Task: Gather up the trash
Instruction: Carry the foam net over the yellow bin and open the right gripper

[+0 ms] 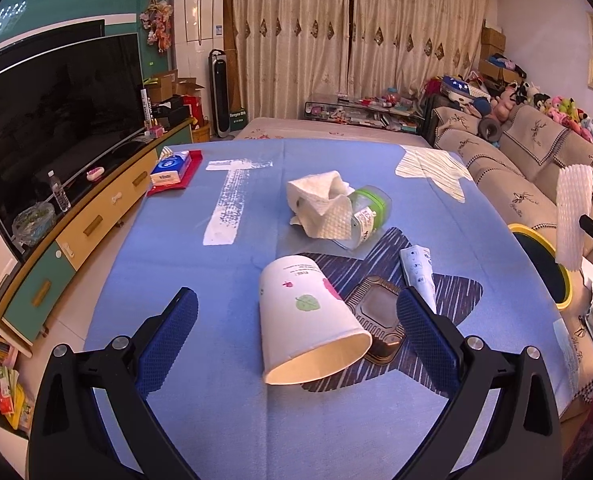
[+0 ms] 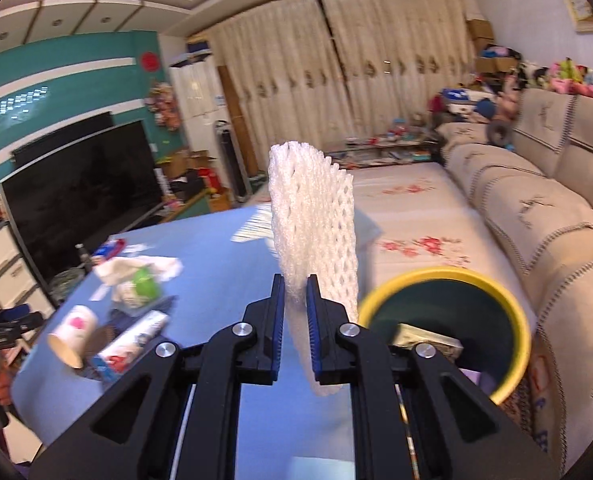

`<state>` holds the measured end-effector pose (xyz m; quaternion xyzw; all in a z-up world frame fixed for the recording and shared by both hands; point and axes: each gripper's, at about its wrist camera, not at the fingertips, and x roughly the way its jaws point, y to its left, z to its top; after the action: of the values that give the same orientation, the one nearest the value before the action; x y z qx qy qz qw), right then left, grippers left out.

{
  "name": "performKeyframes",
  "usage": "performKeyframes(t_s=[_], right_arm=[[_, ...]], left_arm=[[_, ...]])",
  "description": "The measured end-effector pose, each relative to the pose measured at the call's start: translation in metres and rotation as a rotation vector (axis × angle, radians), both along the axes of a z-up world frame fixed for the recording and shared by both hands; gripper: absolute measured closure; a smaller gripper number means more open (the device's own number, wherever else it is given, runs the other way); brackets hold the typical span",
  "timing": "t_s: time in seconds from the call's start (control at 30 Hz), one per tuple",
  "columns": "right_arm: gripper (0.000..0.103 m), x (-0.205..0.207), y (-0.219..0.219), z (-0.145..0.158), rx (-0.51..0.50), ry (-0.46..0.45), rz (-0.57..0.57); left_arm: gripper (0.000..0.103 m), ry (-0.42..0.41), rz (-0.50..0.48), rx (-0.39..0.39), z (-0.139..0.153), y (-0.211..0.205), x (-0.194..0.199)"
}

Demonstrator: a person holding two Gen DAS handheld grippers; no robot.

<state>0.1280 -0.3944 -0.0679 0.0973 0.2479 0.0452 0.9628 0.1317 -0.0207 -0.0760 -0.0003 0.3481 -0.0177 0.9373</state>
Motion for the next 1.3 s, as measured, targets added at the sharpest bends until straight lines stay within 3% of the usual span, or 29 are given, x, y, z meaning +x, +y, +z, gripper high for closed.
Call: performKeyframes(t_s=[0.3, 0.67, 0.73, 0.77, 1.0, 1.3], right_arm=[[0.092, 0.033, -0.072, -0.048, -0.03, 0.11, -0.169], [0.09, 0.079, -0.109, -0.11, -0.026, 0.257, -0.26], [0.085, 0.084, -0.112, -0.118, -0.031, 0.276, -0.277], [0.077, 0.085, -0.113, -0.121, -0.027, 0.282, -0.286], [0.068, 0.074, -0.106, -0.124, -0.008, 0.261, -0.274], [0.066, 0.075, -0.083, -0.108, -0.03, 0.234, -0.226]], left_arm=[[0.005, 0.02, -0.018, 0.027, -0.009, -0.016, 0.01], [0.005, 0.047, -0.022, 0.039, -0.013, -0.026, 0.02], [0.005, 0.051, -0.023, 0.036, -0.014, -0.027, 0.022], [0.005, 0.052, -0.024, 0.037, -0.015, -0.028, 0.022], [0.005, 0.067, -0.01, 0.045, -0.021, -0.028, 0.027], [0.005, 0.105, 0.041, 0.05, -0.03, -0.018, 0.033]])
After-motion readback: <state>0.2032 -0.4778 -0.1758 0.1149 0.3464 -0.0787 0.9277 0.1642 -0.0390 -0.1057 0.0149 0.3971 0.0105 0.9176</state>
